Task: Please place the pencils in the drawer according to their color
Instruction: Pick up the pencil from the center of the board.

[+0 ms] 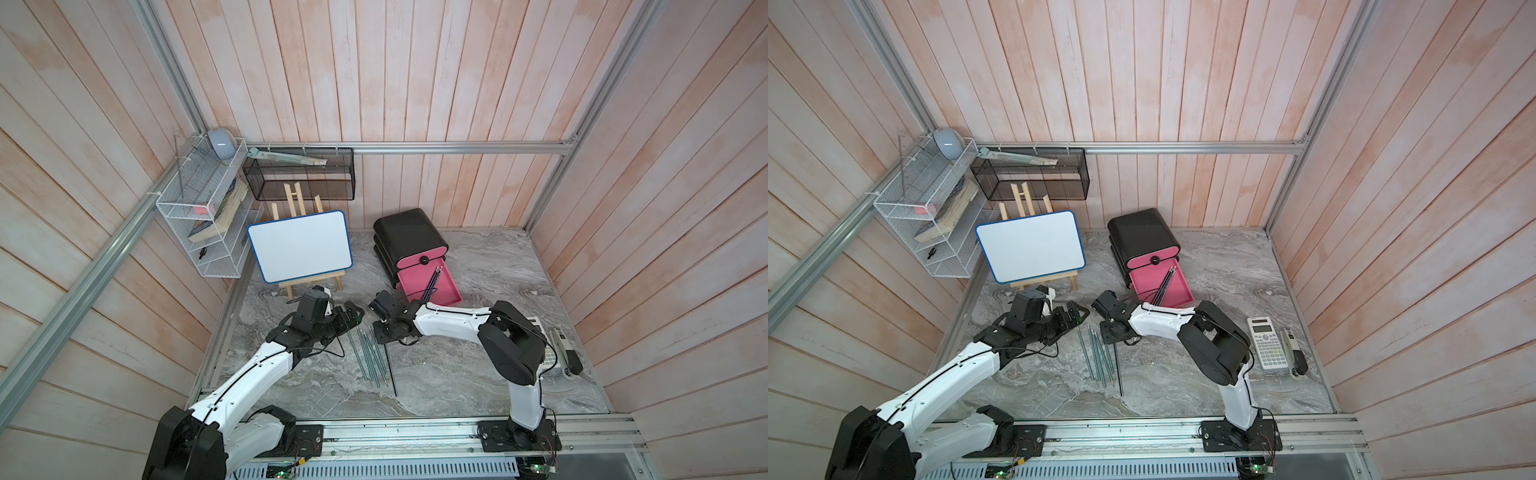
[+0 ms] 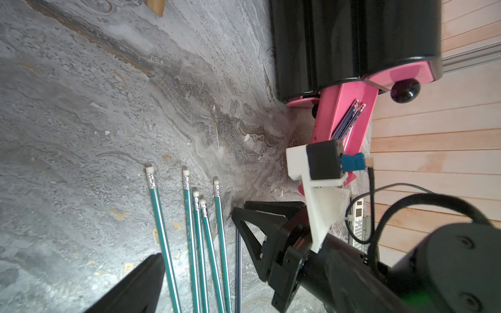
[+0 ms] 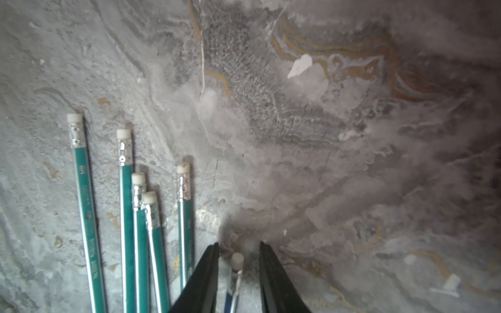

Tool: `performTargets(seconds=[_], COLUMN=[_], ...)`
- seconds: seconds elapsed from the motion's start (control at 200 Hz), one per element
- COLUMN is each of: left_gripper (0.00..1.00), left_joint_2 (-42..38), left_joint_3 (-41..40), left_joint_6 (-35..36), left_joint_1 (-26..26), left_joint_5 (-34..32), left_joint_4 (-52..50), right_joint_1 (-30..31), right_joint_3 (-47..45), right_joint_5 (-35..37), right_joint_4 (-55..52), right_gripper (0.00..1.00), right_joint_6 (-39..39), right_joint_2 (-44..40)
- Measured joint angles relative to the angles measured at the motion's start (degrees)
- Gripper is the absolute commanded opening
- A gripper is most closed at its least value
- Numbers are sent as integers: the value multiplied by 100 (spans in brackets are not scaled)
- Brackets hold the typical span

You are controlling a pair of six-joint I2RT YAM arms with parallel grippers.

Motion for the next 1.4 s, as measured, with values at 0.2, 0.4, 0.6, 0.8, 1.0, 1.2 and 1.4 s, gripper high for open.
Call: performTargets(seconds=[0.2, 0.4, 0.6, 0.8, 1.0, 1.2, 1.4], left_gripper=[100, 100, 100, 100, 100, 100, 100], left_joint_2=[-4, -55, -59, -94, -98, -96, -63], left_joint_3=[-9, -17, -20, -31, -31, -31, -31], left_joint_6=[0, -2, -2, -4, -4, -2, 24], left_joint_1=[4, 4, 4, 4, 15, 15, 15], left_joint_5=[7, 26, 28, 26, 26, 61, 190], left_joint_4=[55, 79, 107, 116, 116, 118, 118], right_joint_1=[37, 190, 315, 339, 343, 337, 166], right_joint_3=[114, 227, 245, 245, 247, 210, -151], right_joint_5=[96, 444, 704, 728, 778, 793, 734], right_joint_4=[-83, -260, -323, -302, -291, -264, -297], right_gripper=[26, 25, 21, 4, 0, 0, 0], right_joint_6=[-76, -221, -302, -332, -297, -291, -227], right_joint_2=[79, 155, 177, 186, 186, 146, -208])
